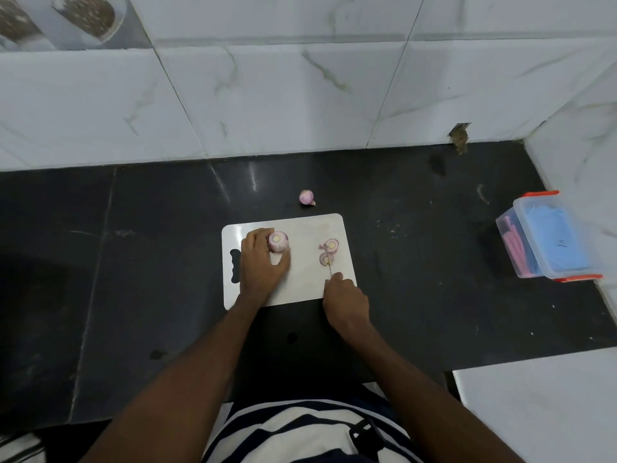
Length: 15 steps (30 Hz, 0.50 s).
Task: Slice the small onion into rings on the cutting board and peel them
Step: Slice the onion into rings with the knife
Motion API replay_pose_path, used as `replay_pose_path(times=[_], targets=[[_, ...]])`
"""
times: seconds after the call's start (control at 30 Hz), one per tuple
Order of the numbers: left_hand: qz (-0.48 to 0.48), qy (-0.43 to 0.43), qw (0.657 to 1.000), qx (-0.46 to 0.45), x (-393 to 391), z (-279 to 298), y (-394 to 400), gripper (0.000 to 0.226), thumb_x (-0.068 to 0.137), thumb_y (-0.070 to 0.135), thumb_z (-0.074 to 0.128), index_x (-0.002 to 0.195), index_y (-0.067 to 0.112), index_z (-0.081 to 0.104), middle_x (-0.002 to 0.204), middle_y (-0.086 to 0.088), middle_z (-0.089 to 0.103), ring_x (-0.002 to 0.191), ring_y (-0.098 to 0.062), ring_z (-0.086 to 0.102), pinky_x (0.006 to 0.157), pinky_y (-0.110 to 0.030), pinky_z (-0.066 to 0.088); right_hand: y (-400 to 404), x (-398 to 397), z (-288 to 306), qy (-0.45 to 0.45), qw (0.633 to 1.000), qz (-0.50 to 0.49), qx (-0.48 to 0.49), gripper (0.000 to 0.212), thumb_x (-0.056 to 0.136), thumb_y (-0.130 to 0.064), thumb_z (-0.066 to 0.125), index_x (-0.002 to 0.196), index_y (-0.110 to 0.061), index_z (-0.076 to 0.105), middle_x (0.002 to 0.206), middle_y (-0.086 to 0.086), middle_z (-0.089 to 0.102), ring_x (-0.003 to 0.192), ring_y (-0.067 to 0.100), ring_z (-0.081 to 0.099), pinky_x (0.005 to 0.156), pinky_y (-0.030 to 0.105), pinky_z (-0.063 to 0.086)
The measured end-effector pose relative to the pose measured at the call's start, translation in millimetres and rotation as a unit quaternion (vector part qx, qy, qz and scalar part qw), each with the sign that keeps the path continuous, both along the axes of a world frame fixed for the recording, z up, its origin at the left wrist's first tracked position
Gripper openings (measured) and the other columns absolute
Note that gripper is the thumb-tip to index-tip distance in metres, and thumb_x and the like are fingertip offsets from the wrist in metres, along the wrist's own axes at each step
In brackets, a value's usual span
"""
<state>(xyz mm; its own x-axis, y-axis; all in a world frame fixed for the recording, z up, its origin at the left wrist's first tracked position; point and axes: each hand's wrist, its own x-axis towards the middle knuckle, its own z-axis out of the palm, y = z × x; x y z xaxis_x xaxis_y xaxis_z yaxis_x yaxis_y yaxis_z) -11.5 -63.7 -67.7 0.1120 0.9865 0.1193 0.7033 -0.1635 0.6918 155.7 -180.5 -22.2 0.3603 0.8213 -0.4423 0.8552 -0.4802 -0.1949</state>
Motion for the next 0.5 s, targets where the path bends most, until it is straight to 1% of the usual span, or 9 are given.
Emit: replay_pose_path(times=[0.07, 0.1, 0.17, 0.23, 0.3, 0.33, 0.4, 0.43, 0.5], targets=[[0.022, 0.038, 0.999, 0.017, 9, 12, 6, 0.069, 0.083, 0.059, 0.083, 0.141, 0.028, 0.060, 0.146, 0.005, 0.053, 0.132, -0.016, 0.052, 0.105, -0.035, 0.045, 2, 2, 1, 0.007, 0.999, 0.041, 0.008, 0.032, 0.112, -0.036, 0.028, 0.123, -0.013, 0.048, 0.118, 0.011, 0.066, 0.104, 0.033, 0.068, 0.076, 0.040, 0.047], [0.024, 0.044, 0.998, 0.027, 15, 19, 13, 0.069, 0.084, 0.061, 0.082, 0.141, 0.029, 0.060, 0.147, 0.005, 0.052, 0.134, -0.016, 0.052, 0.102, -0.035, 0.044, 2, 2, 1, 0.015, 0.999, 0.049, 0.012, 0.033, 0.112, -0.038, 0.028, 0.122, -0.014, 0.048, 0.117, 0.012, 0.066, 0.103, 0.033, 0.068, 0.075, 0.041, 0.046], [0.007, 0.032, 0.999, 0.042, 32, 28, 30, 0.056, 0.091, 0.050, 0.079, 0.138, 0.026, 0.063, 0.143, 0.003, 0.054, 0.131, -0.017, 0.053, 0.102, -0.037, 0.049, 4, 5, 1, 0.026, 0.999, 0.044, 0.012, 0.034, 0.112, -0.039, 0.027, 0.121, -0.014, 0.048, 0.117, 0.012, 0.066, 0.104, 0.034, 0.068, 0.075, 0.041, 0.046], [-0.021, 0.002, 0.999, 0.029, 50, 34, 48, 0.042, 0.097, 0.033, 0.074, 0.137, 0.022, 0.065, 0.139, 0.001, 0.056, 0.129, -0.017, 0.054, 0.108, -0.041, 0.053, 6, 7, 2, 0.034, 0.999, 0.037, 0.007, 0.034, 0.112, -0.039, 0.028, 0.121, -0.013, 0.049, 0.118, 0.013, 0.066, 0.105, 0.035, 0.067, 0.075, 0.041, 0.044], [-0.065, -0.016, 0.998, -0.006, 66, 38, 66, 0.040, 0.099, 0.018, 0.070, 0.139, 0.019, 0.064, 0.139, -0.003, 0.058, 0.130, -0.022, 0.054, 0.112, -0.046, 0.049, 7, 10, 4, 0.037, 0.999, 0.038, 0.005, 0.034, 0.112, -0.039, 0.029, 0.120, -0.013, 0.049, 0.118, 0.013, 0.066, 0.106, 0.036, 0.068, 0.078, 0.042, 0.047], [-0.091, -0.009, 0.996, -0.024, 73, 38, 76, 0.044, 0.098, 0.013, 0.069, 0.142, 0.018, 0.063, 0.141, -0.006, 0.059, 0.132, -0.025, 0.053, 0.115, -0.047, 0.047, 7, 10, 5, 0.037, 0.999, 0.040, 0.004, 0.034, 0.112, -0.039, 0.029, 0.121, -0.013, 0.049, 0.119, 0.013, 0.066, 0.106, 0.036, 0.068, 0.080, 0.042, 0.049], [-0.143, 0.040, 0.988, -0.051, 84, 34, 97, 0.055, 0.097, 0.009, 0.070, 0.151, 0.017, 0.058, 0.148, -0.010, 0.058, 0.138, -0.030, 0.051, 0.121, -0.047, 0.044, 6, 11, 5, 0.041, 0.998, 0.045, 0.000, 0.034, 0.112, -0.039, 0.029, 0.122, -0.013, 0.049, 0.120, 0.013, 0.066, 0.107, 0.036, 0.068, 0.082, 0.043, 0.050], [-0.170, 0.071, 0.981, -0.060, 88, 32, 107, 0.058, 0.097, 0.008, 0.071, 0.153, 0.018, 0.057, 0.150, -0.010, 0.058, 0.139, -0.032, 0.052, 0.121, -0.046, 0.044, 5, 11, 5, 0.044, 0.998, 0.047, -0.005, 0.034, 0.112, -0.039, 0.029, 0.123, -0.013, 0.049, 0.120, 0.013, 0.066, 0.108, 0.036, 0.067, 0.083, 0.043, 0.050], [-0.215, 0.118, 0.967, -0.063, 93, 26, 123, 0.055, 0.096, 0.003, 0.069, 0.150, 0.017, 0.062, 0.146, -0.012, 0.062, 0.135, -0.034, 0.057, 0.118, -0.045, 0.047, 3, 13, 5, 0.043, 0.998, 0.045, -0.012, 0.034, 0.113, -0.038, 0.029, 0.124, -0.013, 0.049, 0.121, 0.013, 0.065, 0.108, 0.036, 0.067, 0.083, 0.043, 0.049]])
